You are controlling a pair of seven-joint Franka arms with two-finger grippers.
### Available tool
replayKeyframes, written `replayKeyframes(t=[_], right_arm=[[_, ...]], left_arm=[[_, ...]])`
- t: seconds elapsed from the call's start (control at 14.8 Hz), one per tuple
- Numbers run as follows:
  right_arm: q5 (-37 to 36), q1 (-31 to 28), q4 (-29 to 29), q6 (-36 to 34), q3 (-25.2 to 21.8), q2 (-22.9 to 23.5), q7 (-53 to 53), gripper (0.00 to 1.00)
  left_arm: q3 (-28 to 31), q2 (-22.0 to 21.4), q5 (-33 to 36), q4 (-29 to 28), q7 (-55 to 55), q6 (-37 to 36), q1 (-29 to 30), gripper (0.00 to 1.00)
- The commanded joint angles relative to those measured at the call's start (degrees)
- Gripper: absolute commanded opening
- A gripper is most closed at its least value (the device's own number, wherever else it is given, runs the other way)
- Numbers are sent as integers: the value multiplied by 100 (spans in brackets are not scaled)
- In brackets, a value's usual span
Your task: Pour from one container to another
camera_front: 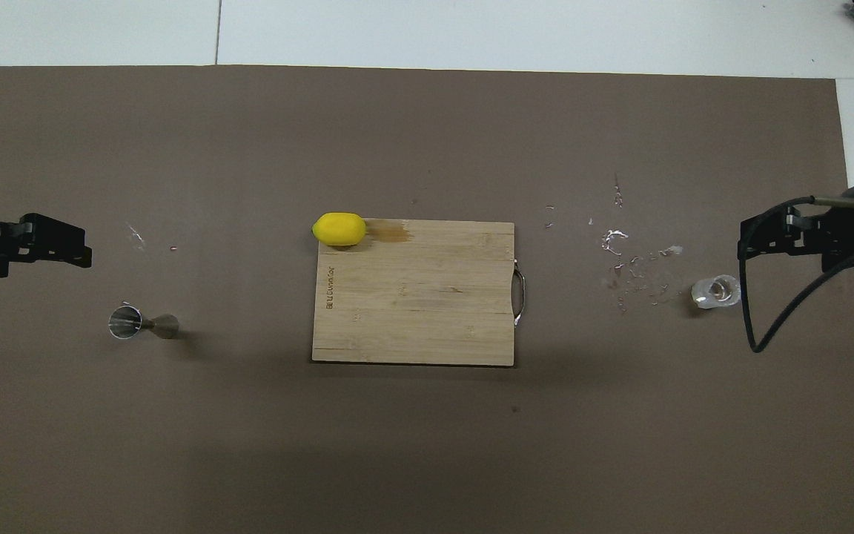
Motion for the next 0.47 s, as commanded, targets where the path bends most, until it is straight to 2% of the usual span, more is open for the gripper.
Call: replayKeyframes(t=[0.0, 0.41], right_arm=[[87, -19, -128, 22, -17, -122, -88, 100], [87, -19, -128, 13, -26, -122, -88, 100]], left_arm=[[62, -122, -6, -165, 67, 98, -75, 100], [62, -78, -6, -174, 59, 229, -84, 100]])
